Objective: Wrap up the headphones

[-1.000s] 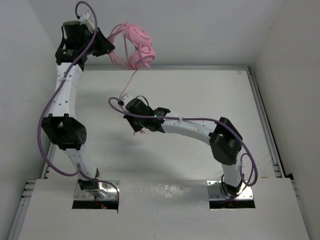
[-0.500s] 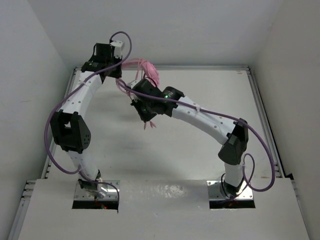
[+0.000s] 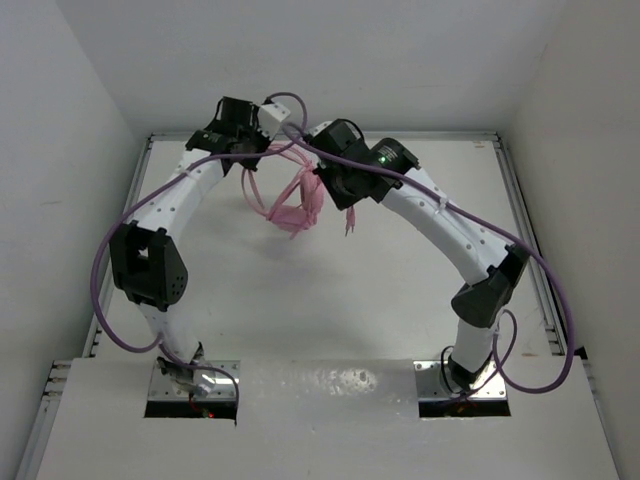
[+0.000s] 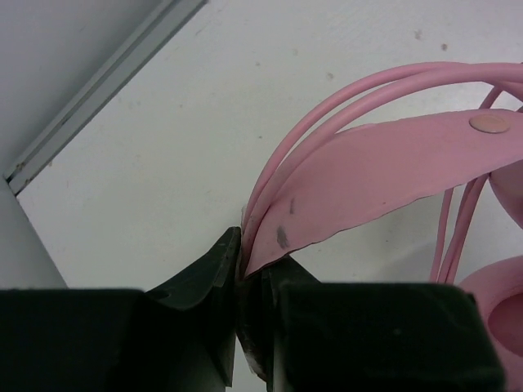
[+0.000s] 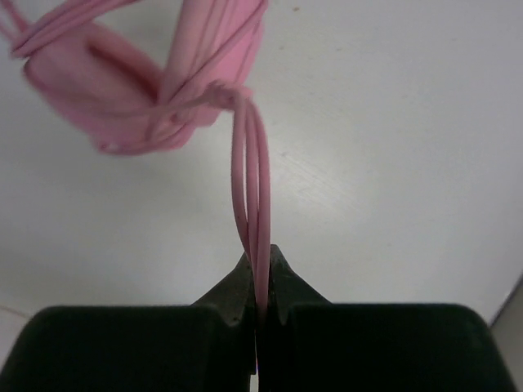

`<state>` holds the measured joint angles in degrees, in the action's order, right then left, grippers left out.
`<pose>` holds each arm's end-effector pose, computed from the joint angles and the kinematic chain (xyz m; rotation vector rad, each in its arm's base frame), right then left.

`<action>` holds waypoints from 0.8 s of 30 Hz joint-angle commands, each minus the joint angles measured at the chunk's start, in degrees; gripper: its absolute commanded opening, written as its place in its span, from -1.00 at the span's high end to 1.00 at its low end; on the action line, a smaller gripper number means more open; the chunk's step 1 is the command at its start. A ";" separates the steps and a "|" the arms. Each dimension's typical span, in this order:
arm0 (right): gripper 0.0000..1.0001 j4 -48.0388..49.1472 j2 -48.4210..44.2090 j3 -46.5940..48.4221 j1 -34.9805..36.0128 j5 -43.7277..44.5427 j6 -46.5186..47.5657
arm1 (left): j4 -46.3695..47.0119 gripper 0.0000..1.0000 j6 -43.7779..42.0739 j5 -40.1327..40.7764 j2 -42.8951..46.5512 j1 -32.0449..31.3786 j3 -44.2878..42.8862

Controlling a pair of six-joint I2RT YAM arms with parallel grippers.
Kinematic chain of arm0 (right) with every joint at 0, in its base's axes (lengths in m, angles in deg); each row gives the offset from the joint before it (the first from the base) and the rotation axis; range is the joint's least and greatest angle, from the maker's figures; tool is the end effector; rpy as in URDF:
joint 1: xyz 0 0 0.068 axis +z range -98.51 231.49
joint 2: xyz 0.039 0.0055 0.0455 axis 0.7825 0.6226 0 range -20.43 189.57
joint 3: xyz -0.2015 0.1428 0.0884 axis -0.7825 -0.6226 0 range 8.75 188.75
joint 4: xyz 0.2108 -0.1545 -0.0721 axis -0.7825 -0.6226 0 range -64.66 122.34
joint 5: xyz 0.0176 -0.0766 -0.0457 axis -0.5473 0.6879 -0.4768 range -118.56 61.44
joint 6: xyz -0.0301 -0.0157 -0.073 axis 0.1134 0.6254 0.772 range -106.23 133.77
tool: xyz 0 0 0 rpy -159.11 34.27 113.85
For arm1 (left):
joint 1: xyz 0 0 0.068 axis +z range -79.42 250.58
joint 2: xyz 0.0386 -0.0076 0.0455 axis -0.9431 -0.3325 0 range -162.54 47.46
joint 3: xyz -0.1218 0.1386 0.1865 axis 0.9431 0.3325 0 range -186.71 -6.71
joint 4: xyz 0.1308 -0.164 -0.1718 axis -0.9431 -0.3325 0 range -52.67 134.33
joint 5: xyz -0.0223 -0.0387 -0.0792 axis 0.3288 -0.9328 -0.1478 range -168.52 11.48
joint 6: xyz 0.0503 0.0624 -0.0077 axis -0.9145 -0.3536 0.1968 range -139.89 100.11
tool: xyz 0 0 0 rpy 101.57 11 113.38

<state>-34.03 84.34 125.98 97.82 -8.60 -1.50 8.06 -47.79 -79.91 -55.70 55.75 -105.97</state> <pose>0.2955 0.2751 0.3593 -0.5163 2.3785 0.0380 0.4308 -0.1158 0.3100 0.8401 2.1126 0.0928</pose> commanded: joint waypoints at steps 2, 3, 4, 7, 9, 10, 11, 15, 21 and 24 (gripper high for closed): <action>1.00 5.98 -2.91 1.76 -2.82 8.77 6.20 | -1.69 1.00 -4.43 -4.24 3.31 -5.11 -1.55; 1.00 7.55 -2.30 4.47 -3.08 9.21 8.13 | -1.96 1.00 -4.79 -3.80 3.31 -6.86 -0.33; 1.00 8.27 -1.86 5.98 -3.61 9.65 9.10 | -2.13 1.00 -5.14 -2.93 3.05 -7.75 0.29; 1.00 13.09 -1.85 7.32 -4.48 11.40 12.71 | -3.01 1.00 -5.67 -2.83 2.70 -10.56 1.79; 1.00 17.12 -3.16 5.22 -5.62 12.55 13.95 | -3.80 1.00 -4.80 -4.84 2.35 -11.88 1.79; 1.00 18.02 -3.69 4.33 -6.24 12.55 13.86 | -4.07 1.00 -4.01 -5.90 2.34 -11.89 1.44; 1.00 18.81 -4.22 3.19 -6.94 13.42 13.86 | -4.33 1.00 -3.05 -6.69 2.17 -11.80 1.01; 1.00 24.25 -9.39 -8.55 -15.70 9.94 10.36 | -7.75 1.00 2.04 -13.17 2.34 -10.92 -3.30; 1.00 32.97 -11.43 -18.88 -22.68 -1.32 7.97 | -13.29 1.00 5.39 -28.37 3.04 -10.66 -8.05; 1.00 34.02 -10.29 -20.89 -22.95 -5.72 7.71 | -13.65 1.00 7.85 -31.04 4.10 -10.66 -9.19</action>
<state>-9.09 75.42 105.32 74.54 -10.10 7.57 -2.04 -42.90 -99.95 -55.70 45.06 -112.42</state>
